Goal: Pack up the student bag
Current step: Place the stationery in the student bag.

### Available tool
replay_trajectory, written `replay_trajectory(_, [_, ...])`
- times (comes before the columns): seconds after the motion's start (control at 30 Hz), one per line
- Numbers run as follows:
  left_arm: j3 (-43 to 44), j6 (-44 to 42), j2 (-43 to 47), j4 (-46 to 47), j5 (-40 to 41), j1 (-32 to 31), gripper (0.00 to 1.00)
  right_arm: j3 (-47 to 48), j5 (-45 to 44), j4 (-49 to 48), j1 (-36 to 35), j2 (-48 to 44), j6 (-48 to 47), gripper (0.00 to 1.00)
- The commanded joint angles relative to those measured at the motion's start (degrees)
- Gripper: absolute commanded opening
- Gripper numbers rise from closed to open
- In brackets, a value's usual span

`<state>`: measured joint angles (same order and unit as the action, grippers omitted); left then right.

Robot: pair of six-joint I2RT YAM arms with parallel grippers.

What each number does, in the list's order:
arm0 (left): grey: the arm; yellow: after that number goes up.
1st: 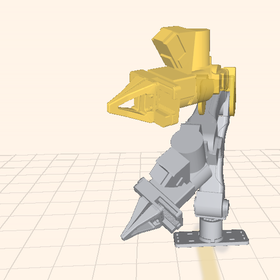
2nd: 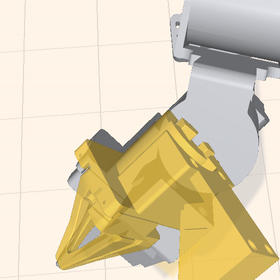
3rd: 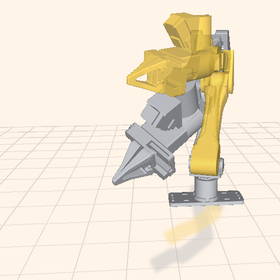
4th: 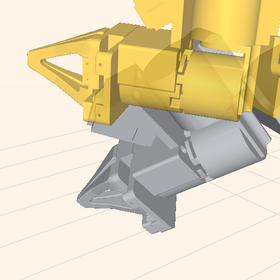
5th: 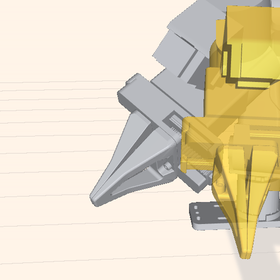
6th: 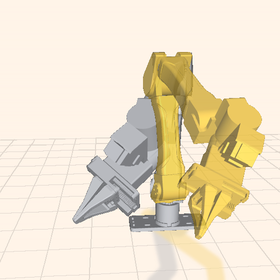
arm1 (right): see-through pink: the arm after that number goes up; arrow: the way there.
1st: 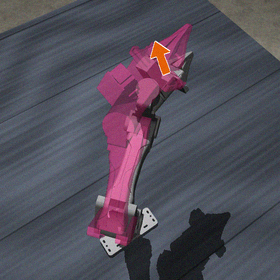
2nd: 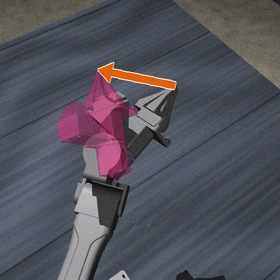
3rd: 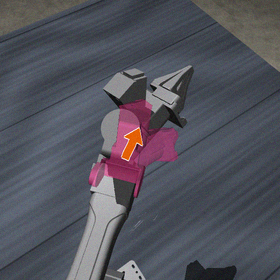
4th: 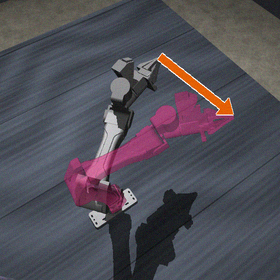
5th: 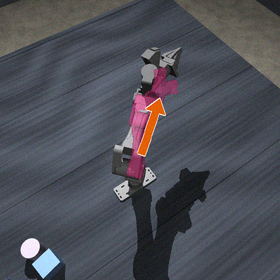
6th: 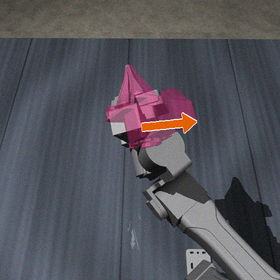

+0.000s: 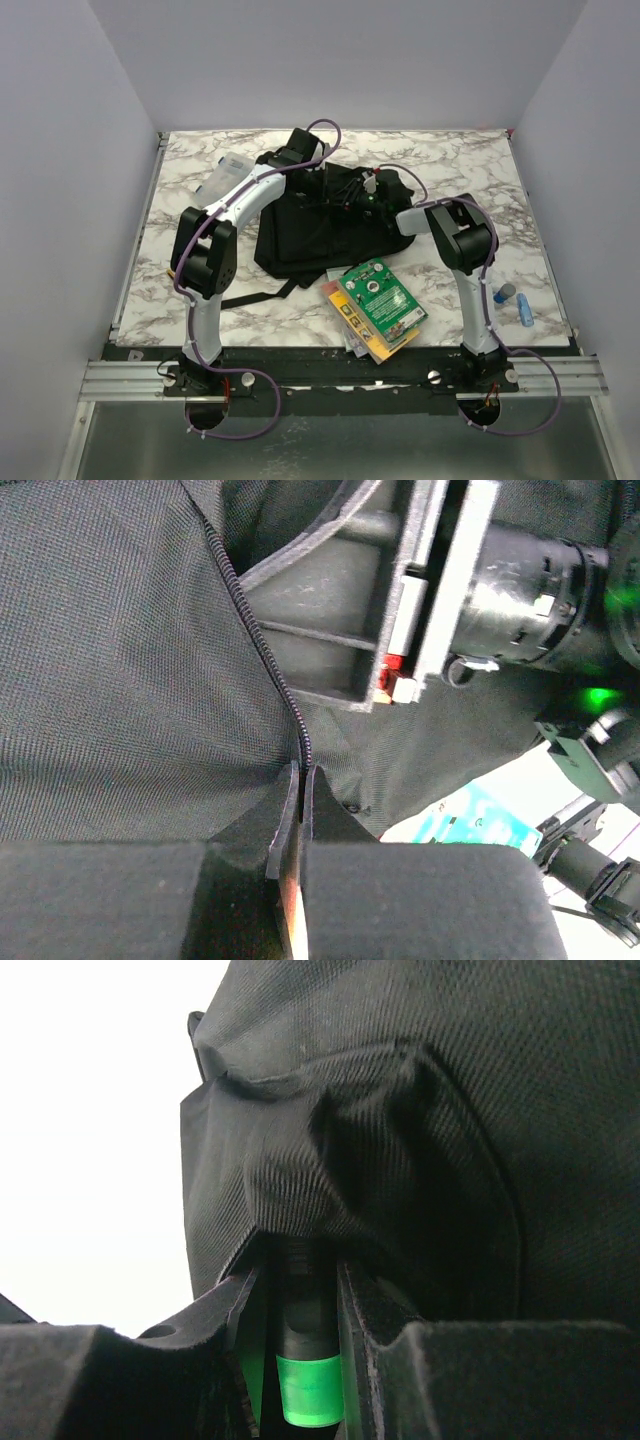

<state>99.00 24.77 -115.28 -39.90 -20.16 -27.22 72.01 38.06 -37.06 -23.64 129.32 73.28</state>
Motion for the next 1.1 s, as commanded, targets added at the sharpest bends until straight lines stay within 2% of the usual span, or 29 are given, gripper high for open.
replay_trajectory(0.0, [1.94,0.07,1.60,-0.41,-3.63,-0.63,0.00,0.61,6.82,-3.80,-2.03,4.44,0.33,0.01])
replay_trajectory(0.07, [2.47,0.14,1.62,-0.71,-3.41,-0.05,0.00,-4.39,7.78,-3.69,-4.09,0.58,-2.02,0.03])
replay_trajectory(0.1, [2.30,0.18,1.87,-0.71,-3.10,0.14,0.00,-5.75,7.07,0.43,-5.21,-1.69,-5.46,0.06])
replay_trajectory(0.13, [2.09,0.09,2.09,-0.71,-2.47,0.24,0.00,-6.61,5.73,3.27,-6.21,-3.15,-7.53,0.12])
replay_trajectory(0.2, [1.84,-0.16,2.47,-0.70,-0.72,0.40,0.00,-8.19,4.63,2.42,-6.07,-4.23,-8.20,0.20])
replay_trajectory(0.37, [1.02,0.49,2.10,-0.87,1.70,0.77,0.00,-6.18,4.70,4.37,-2.03,-5.16,-11.14,0.49])
replay_trajectory(0.4, [1.02,0.87,1.96,-1.04,2.27,0.92,0.00,-6.03,3.97,6.17,-1.54,-6.76,-12.81,0.54])
replay_trajectory(0.5, [0.61,2.89,1.75,-1.25,2.37,1.85,0.00,-3.33,-2.34,20.55,-1.32,-11.34,-23.33,0.68])
replay_trajectory(0.67, [-0.23,4.01,1.53,-1.15,4.33,2.00,0.00,-1.75,-11.06,31.01,-1.09,-16.19,-32.33,0.72])
replay_trajectory(0.8, [-0.64,5.09,0.09,-1.06,3.09,1.91,0.00,-1.12,-18.75,36.65,-1.12,-18.78,-35.36,0.71])
replay_trajectory(0.93, [-0.54,5.37,-0.05,-0.97,3.58,1.84,0.00,1.06,-27.81,37.87,-1.37,-18.14,-36.00,0.61])
replay_trajectory(1.07, [-0.82,5.59,-0.07,-0.97,4.52,1.82,0.00,3.31,-33.20,32.83,-3.36,-14.69,-36.45,0.61])
